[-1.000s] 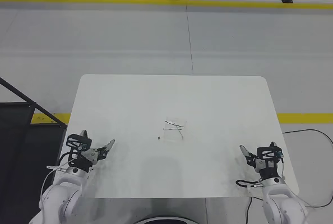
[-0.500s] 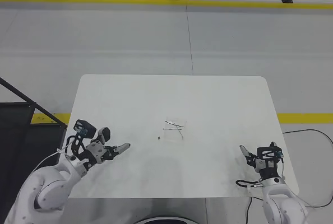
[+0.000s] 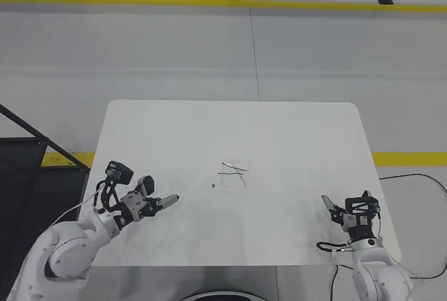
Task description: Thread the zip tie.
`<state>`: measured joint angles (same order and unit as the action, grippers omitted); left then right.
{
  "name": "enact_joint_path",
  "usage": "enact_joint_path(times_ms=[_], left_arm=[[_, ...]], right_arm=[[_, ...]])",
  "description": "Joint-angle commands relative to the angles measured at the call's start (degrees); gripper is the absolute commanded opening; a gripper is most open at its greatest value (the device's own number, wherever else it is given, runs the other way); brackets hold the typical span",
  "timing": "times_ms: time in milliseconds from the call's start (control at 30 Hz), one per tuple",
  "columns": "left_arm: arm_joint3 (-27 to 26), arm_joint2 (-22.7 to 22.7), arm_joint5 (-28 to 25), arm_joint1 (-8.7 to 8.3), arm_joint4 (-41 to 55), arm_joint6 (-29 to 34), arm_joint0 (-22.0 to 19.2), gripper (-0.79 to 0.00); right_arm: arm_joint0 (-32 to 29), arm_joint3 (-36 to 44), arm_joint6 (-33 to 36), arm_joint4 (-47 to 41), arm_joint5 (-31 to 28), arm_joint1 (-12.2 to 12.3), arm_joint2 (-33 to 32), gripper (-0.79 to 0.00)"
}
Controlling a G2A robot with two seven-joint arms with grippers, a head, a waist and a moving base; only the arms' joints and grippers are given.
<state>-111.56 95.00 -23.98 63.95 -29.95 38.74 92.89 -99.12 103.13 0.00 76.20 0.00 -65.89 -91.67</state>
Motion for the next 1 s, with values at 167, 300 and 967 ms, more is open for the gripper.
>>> enact_joint_path(times_ms=[167,300,967], left_arm=[[1.3,-2.6,12.4,-0.64,17.6,17.7,-10.3,0.000],[4.8,-5.2,20.3,-0.81,22.1,23.7,-17.8,0.000],[14.5,-13.1,33.0,-0.43,23.3,27.7,-29.9,0.000]], right_arm=[[0.0,0.0,0.0,0.0,0.0,0.0,0.0,0.000],[0.0,0.0,0.0,0.0,0.0,0.0,0.0,0.000],[0.0,0.0,0.0,0.0,0.0,0.0,0.0,0.000]])
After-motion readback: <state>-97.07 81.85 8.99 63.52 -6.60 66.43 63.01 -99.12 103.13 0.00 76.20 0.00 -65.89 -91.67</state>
